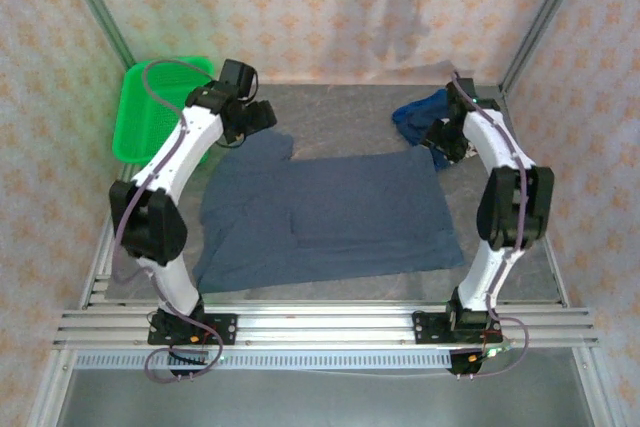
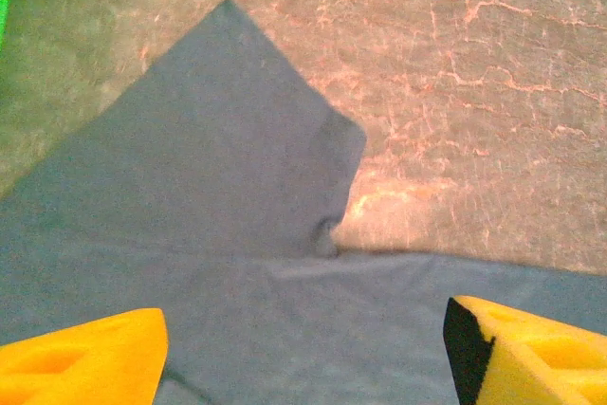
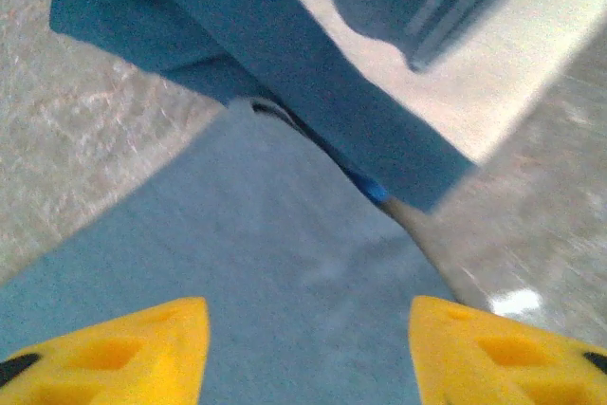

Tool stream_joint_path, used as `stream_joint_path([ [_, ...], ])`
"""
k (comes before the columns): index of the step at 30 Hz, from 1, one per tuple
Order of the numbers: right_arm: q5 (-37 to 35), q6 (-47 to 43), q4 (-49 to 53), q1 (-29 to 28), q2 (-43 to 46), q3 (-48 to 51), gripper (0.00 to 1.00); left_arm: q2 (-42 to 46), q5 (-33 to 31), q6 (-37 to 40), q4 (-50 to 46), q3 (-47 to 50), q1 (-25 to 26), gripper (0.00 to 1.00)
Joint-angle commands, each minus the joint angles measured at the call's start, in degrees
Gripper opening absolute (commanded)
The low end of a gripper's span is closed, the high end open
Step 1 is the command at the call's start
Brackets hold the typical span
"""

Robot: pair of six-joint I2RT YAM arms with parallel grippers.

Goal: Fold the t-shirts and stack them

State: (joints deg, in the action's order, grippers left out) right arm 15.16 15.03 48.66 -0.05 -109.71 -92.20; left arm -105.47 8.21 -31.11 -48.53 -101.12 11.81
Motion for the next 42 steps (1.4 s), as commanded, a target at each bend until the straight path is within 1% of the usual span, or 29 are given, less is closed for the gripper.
stream_joint_path([
  [1, 2.26, -1.84, 0.06, 0.04, -5.09, -5.53, 0.55, -5.94, 0.95, 5.97, -2.80, -5.48, -2.51, 0.76],
  [4, 1.73, -2.36, -0.19, 0.01, -8.34, -8.20, 0.52, -9.58, 0.51, 6.94, -1.89, -8.01, -3.59, 0.76],
  [7, -0.99, -3.47, 0.85, 0.02, -10.87, -10.65, 0.50, -12.38, 0.43, 7.16, -1.07, -9.37, -4.28, 0.75],
  [11, -2.35, -4.41, 0.88, 0.02, -12.99, -12.15, 0.50, -14.17, 0.43, 7.19, 0.44, -9.53, -4.87, 0.74],
  [16, -1.61, -4.23, 0.74, 0.00, -15.41, -14.07, 0.48, -15.70, -0.35, 7.16, 1.30, -9.95, -6.02, 0.74],
  [22, -0.21, -2.43, -1.48, 0.01, -16.09, -13.30, 0.45, -16.70, -0.80, 7.10, 2.12, -9.71, -7.16, 0.73],
  [27, 0.17, -1.52, -2.09, 0.03, -16.92, -13.73, 0.40, -18.10, -0.96, 7.26, 2.48, -10.23, -7.77, 0.72],
  [30, 0.36, -1.06, -2.33, -0.08, -16.86, -13.76, 0.33, -19.01, -1.70, 7.30, 2.35, -10.98, -8.15, 0.72],
  [33, 0.75, -0.58, -2.44, -0.05, -16.76, -13.63, 0.21, -20.32, -2.94, 6.96, 1.82, -12.11, -8.66, 0.71],
  [35, 1.01, 0.02, -2.56, -0.03, -16.23, -13.42, 0.14, -21.50, -3.28, 6.73, 1.53, -13.23, -8.85, 0.71],
  [39, 2.15, 1.74, -4.58, -0.14, -13.51, -11.39, 0.06, -24.51, -3.99, 6.06, 0.74, -16.88, -8.87, 0.70],
  [42, 2.31, 2.15, -4.46, -0.21, -11.86, -10.25, 0.02, -27.71, -4.77, 5.05, 0.22, -20.64, -8.91, 0.68],
])
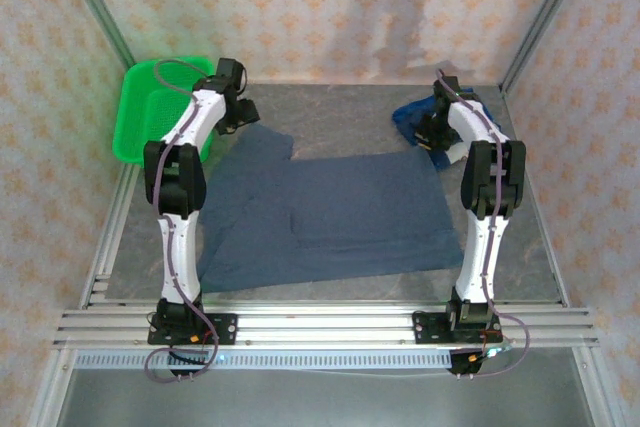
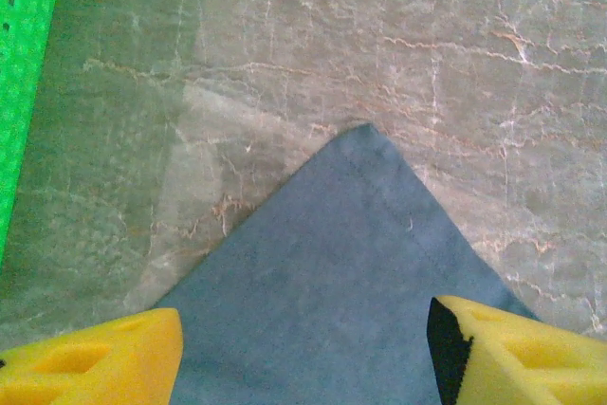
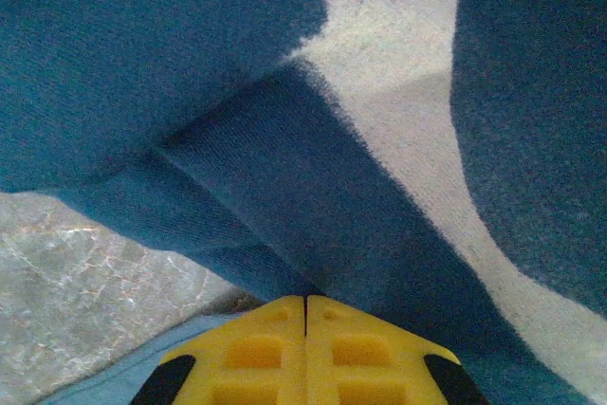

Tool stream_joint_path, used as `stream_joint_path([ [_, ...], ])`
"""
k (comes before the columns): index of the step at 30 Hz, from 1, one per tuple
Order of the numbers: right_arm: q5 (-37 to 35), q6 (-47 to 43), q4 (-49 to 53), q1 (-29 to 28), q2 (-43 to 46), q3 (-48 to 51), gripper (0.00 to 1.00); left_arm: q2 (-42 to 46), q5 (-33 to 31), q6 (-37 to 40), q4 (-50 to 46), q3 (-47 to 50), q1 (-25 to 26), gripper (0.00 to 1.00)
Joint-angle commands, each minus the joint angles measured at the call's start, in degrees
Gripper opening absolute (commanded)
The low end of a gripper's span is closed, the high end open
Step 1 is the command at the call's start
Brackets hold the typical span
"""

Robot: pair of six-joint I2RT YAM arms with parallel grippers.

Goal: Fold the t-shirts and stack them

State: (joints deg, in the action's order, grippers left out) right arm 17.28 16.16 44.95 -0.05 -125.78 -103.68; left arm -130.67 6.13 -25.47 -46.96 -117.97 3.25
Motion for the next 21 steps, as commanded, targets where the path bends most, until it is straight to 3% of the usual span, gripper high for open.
stream_joint_path([
  [1, 0.29, 1.15, -0.78, -0.32, 4.66, 1.68, 0.01, -3.45, -2.62, -0.98, -1.42, -5.02, -0.35, 0.67],
  [12, 1.04, 1.80, -1.48, -1.88, 8.23, 6.16, 0.00, -14.78, -0.30, -4.74, -1.22, -17.42, -0.35, 0.58],
  [21, 1.97, 2.45, -1.87, -2.66, 9.43, 7.37, 0.00, -18.67, 1.09, -6.38, -0.39, -19.50, -0.35, 0.53],
])
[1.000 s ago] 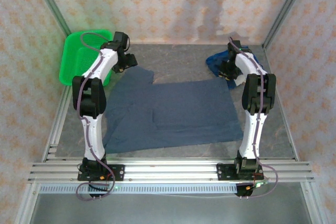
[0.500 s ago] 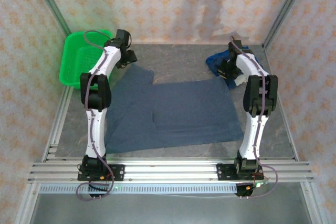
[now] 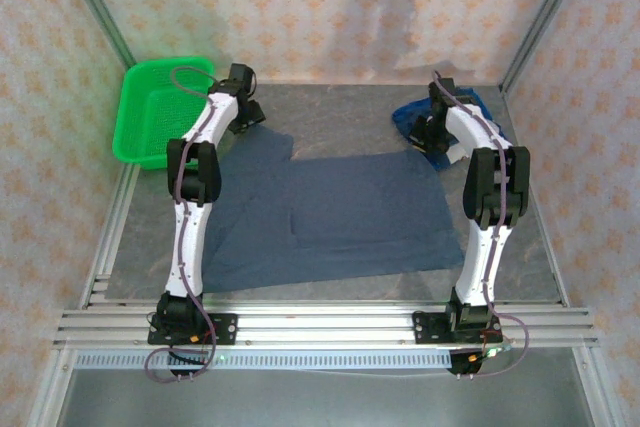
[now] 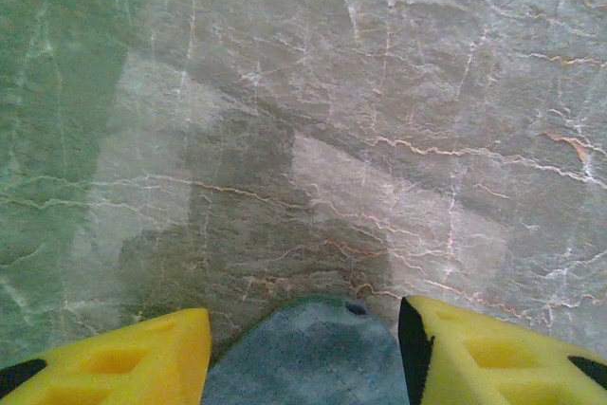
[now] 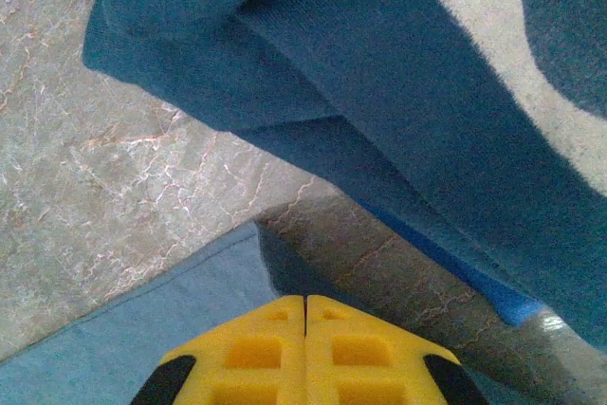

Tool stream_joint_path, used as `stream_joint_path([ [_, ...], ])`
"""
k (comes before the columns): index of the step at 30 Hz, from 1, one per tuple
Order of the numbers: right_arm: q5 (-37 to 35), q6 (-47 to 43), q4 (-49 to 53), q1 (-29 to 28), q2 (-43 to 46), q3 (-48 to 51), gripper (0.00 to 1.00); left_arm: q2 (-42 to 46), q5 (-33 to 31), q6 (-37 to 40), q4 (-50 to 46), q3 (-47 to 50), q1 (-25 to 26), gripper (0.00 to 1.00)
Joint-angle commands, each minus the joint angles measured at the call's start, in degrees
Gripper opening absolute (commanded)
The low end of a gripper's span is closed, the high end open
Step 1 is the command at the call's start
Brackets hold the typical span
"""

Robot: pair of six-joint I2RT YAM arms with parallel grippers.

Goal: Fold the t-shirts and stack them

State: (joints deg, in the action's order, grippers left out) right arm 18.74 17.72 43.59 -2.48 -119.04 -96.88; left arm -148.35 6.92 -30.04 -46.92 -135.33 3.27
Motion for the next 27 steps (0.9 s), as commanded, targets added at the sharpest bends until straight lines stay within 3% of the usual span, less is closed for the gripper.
stream_joint_path([
  [1, 0.52, 0.92, -0.53, -0.33, 2.68, 0.55, 0.00, -1.29, 1.03, -1.94, 0.05, -2.22, -0.37, 0.50],
  [9, 0.86, 0.84, -0.17, -0.42, 2.33, -0.33, 0.00, -3.31, 3.44, -1.52, -0.16, -4.65, -0.32, 0.23],
  [13, 1.36, 1.16, -0.54, -0.43, 2.63, -0.48, 0.00, -4.17, 5.11, -0.90, -1.53, -6.74, -0.28, 0.14],
  [16, 0.82, 1.36, -0.66, -0.42, 3.24, -0.68, 0.00, -3.60, 5.56, 1.08, -2.24, -6.10, -0.32, 0.00],
  [27, -0.68, 0.74, -0.37, -0.33, 5.32, -1.99, 0.00, 8.68, 3.28, 3.73, 2.35, 3.36, -0.37, 0.00],
])
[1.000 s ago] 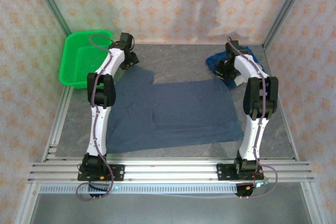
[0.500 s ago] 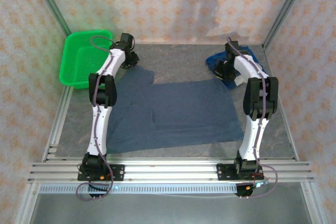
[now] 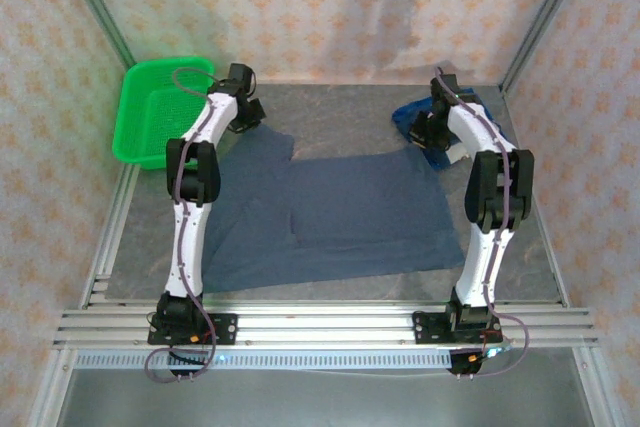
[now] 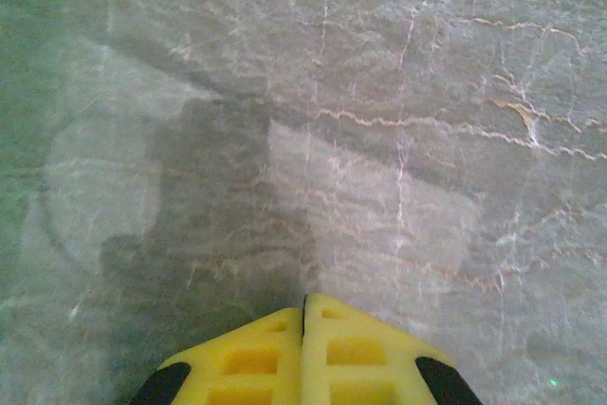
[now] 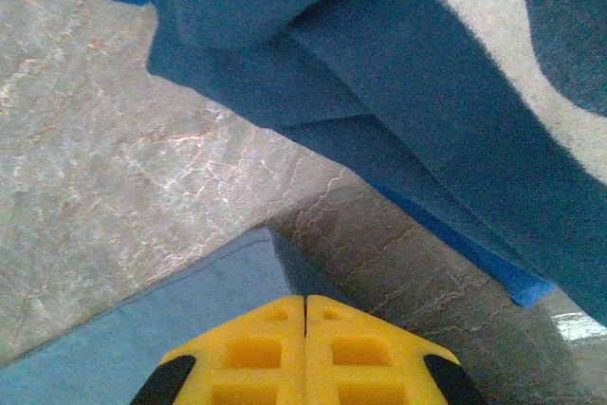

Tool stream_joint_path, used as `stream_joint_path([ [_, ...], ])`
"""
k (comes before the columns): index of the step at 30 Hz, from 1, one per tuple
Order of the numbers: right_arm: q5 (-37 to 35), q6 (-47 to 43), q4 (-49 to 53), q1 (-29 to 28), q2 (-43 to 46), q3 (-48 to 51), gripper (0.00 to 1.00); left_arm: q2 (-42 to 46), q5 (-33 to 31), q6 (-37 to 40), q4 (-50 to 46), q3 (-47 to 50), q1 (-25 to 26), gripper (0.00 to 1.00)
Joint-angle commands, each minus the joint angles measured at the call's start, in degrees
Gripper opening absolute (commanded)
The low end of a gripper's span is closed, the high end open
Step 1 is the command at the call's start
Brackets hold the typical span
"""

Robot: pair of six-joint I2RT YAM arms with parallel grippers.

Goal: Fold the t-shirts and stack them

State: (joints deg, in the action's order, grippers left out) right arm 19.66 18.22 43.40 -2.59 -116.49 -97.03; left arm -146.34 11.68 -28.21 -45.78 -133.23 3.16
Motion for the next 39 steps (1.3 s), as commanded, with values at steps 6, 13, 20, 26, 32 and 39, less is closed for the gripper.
stream_joint_path([
  [6, -1.82, -0.42, 0.23, -0.13, 3.53, -2.46, 0.00, 12.11, -4.48, 3.66, 1.24, 4.84, -0.32, 0.00],
  [13, -2.73, -2.11, 0.89, 0.57, 5.69, -2.35, 0.00, 19.45, -6.03, 5.36, 2.23, 12.94, -0.96, 0.00],
  [20, -2.81, -4.46, 1.59, 1.66, 8.46, 0.49, 0.00, 29.77, -4.64, 6.92, 6.69, 25.65, -1.32, 0.00],
  [26, -3.67, -5.79, 0.68, 2.98, 12.02, 6.54, 0.00, 41.19, -6.65, 7.97, 7.93, 36.96, -1.33, 0.00],
  [32, -4.91, -8.26, 0.04, 3.98, 14.24, 11.24, 0.00, 53.98, -8.06, 7.36, 8.81, 51.30, -1.42, 0.00],
  [39, -5.59, -9.84, -0.84, 4.08, 13.95, 14.34, 0.00, 68.02, -9.57, 3.45, 7.58, 67.39, -1.54, 0.00],
])
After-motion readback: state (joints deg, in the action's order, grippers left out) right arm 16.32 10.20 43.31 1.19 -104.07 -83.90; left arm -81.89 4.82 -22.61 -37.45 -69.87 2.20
